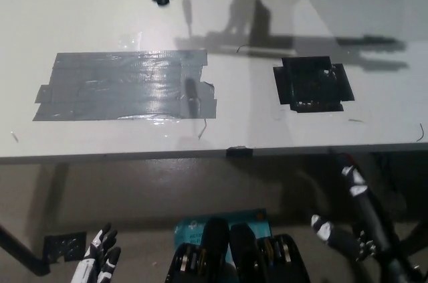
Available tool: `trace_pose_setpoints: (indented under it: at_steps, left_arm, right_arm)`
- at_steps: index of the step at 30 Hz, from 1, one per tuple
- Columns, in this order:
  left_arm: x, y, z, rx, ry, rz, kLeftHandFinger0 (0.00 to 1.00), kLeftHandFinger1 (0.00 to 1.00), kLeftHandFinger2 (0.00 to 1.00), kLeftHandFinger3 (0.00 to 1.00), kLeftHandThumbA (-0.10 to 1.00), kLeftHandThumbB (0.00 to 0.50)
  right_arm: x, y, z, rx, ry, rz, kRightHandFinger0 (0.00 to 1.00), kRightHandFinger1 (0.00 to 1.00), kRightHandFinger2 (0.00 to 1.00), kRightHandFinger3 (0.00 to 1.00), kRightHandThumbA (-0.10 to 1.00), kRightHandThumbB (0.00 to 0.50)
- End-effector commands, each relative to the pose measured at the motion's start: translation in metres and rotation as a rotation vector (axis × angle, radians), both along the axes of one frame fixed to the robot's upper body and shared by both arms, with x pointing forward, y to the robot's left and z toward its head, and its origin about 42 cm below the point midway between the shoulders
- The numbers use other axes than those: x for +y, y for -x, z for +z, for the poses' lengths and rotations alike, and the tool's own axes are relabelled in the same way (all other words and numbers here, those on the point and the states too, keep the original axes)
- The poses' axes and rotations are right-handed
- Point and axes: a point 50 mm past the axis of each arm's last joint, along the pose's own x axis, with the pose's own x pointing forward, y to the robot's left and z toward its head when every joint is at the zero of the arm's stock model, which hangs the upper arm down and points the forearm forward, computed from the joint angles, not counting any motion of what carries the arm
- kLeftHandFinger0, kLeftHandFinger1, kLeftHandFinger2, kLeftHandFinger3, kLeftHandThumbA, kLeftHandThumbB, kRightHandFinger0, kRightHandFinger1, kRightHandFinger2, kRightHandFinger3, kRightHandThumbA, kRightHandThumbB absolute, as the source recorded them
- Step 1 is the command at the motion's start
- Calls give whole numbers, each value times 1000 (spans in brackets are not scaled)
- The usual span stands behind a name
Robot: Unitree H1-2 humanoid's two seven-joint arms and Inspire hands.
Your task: A person hands a tripod to the robot which it grabs with its right hand and places in the middle of the table in front of it
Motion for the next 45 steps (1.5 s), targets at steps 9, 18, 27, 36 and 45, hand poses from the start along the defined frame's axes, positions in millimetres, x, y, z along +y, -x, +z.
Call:
trace_pose_setpoints:
  at_steps: [9,18,27,36,45]
  left_arm:
    - [4,-10,13,-80,-26,-38,1000,1000,1000,1000,855,310]
    - [8,-17,19,-93,-23,-36,1000,1000,1000,1000,845,308]
    - [8,-29,26,-107,-38,-41,1000,1000,1000,1000,843,322]
    - [7,-38,32,-121,-41,-55,1000,1000,1000,1000,846,316]
    - [6,-45,36,-134,-46,-68,1000,1000,1000,1000,839,310]
  right_arm:
    - [25,-49,145,-482,289,-130,1000,1000,1000,1000,913,403]
    - [52,-123,170,-469,502,-225,1000,1000,1000,1000,1000,386]
    - [59,-196,179,-289,659,-238,1000,1000,1000,1000,958,469]
    - [64,-248,190,-191,795,-252,1000,1000,1000,1000,956,498]
    - [56,-295,201,-332,783,-351,1000,987,966,985,376,381]
